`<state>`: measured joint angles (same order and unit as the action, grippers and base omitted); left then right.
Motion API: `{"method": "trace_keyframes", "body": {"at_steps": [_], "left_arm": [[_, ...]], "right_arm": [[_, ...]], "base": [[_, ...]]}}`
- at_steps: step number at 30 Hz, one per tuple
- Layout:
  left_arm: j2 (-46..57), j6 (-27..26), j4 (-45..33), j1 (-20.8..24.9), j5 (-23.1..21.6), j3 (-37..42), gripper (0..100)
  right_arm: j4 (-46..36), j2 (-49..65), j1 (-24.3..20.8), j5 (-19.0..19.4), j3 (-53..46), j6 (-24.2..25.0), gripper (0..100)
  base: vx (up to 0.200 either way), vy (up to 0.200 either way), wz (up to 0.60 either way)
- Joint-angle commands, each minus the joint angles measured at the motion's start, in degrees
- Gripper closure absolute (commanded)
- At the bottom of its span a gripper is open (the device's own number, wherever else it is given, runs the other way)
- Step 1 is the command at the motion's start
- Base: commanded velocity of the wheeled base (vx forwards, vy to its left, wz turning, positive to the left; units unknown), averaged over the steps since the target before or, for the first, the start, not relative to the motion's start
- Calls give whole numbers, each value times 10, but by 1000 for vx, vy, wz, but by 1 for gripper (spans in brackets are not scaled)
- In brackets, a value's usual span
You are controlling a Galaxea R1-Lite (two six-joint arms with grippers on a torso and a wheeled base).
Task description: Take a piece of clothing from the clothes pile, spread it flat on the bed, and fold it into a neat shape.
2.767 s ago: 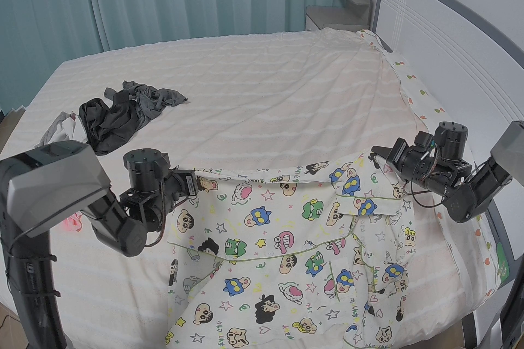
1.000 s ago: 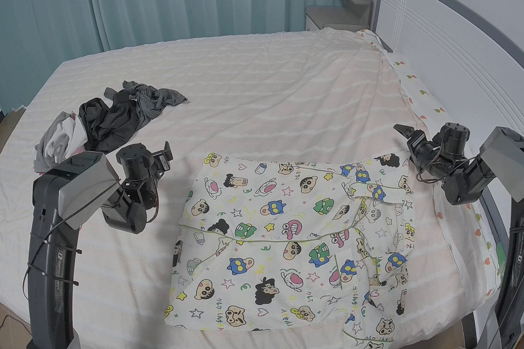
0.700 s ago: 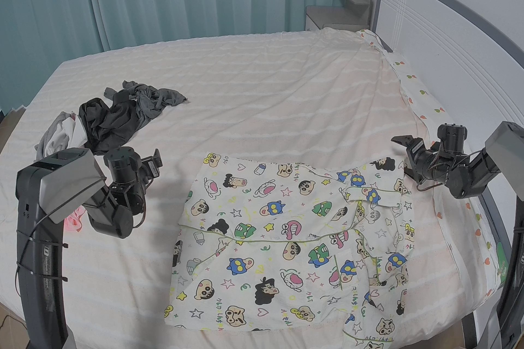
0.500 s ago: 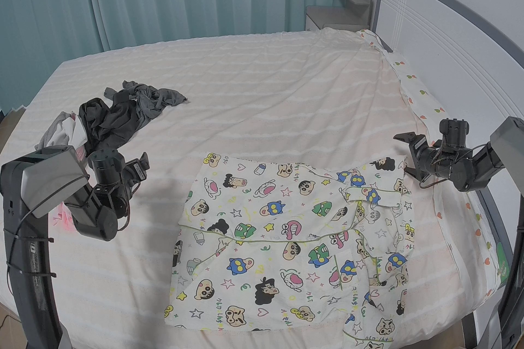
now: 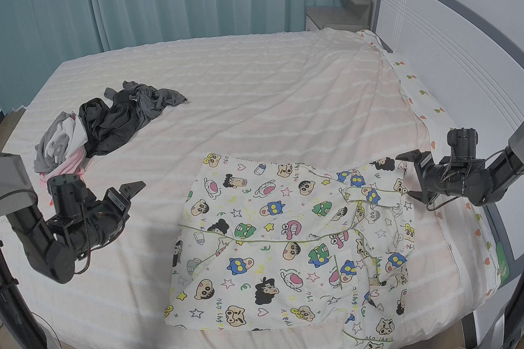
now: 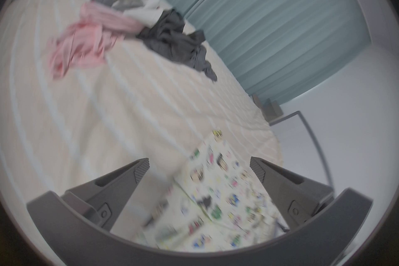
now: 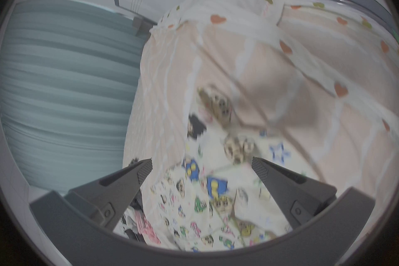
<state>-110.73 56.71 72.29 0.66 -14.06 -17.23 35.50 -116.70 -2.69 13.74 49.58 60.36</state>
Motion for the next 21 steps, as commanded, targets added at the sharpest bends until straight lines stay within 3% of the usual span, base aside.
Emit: {"method": "trace_keyframes", "body": {"at_steps": [1,4,9,17,21], "left_arm": [[63,64,23,1,-97,95,0],[46,65,47,0,-120,113,0],[-12,67,167,-16,-166,171,0],[-27,82,177,-22,-168,171,0],[-32,82,177,-22,-167,171,0]], "right_arm": [[59,24,-101,-70,-62,3,0],[77,2,-121,-89,-60,2,0],[87,-38,-159,-121,-56,2,0],[88,-83,-159,-154,-33,7,0],[87,-114,-160,-163,12,54,0]], "base": [[0,0,0],[0,0,0],[0,0,0],[0,0,0],[0,0,0]]}}
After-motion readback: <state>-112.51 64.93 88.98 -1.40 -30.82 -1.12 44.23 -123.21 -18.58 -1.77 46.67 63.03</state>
